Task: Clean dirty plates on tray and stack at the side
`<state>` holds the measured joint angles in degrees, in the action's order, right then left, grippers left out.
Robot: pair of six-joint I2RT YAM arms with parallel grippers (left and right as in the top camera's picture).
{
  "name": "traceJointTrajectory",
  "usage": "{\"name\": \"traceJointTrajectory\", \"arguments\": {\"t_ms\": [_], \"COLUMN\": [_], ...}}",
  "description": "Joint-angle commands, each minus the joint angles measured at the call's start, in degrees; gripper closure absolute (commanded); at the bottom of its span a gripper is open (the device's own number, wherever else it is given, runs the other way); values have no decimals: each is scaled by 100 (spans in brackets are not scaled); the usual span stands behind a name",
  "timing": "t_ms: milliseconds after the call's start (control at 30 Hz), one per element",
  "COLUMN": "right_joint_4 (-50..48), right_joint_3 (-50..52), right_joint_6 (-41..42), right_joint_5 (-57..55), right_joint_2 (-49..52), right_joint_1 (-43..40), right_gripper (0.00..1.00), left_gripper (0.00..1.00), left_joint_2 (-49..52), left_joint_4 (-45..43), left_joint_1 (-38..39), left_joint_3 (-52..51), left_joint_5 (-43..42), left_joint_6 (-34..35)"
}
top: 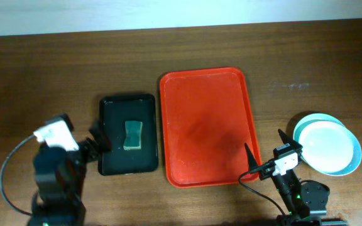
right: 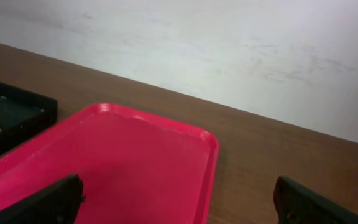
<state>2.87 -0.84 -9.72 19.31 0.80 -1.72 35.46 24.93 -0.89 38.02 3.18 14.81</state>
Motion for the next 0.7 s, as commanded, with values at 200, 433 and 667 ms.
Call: {"name": "traceJointTrajectory", "arguments": {"t_ms": [200,433,667], "right_joint_4": [-11,-11,-11], "right_joint_3": [52,52,52], "right_joint_6": [-35,-35,-37], "right_joint_5": [-50,-50,-50], "right_joint_2": [-48,-48,-48], "right_joint_1": [26,26,26], "right_gripper": [2,2,2], "left_gripper": [0,1,1], "left_joint_2": [-3003,-3521,-3521], "left_joint_4": [-2138,-2905,-2162], "left_joint_1": [249,315,326], "left_joint_3": [-2439,-3495,-3755], "left_joint_5": [138,118,129], "left_joint_6": [-555,-553,-551]}}
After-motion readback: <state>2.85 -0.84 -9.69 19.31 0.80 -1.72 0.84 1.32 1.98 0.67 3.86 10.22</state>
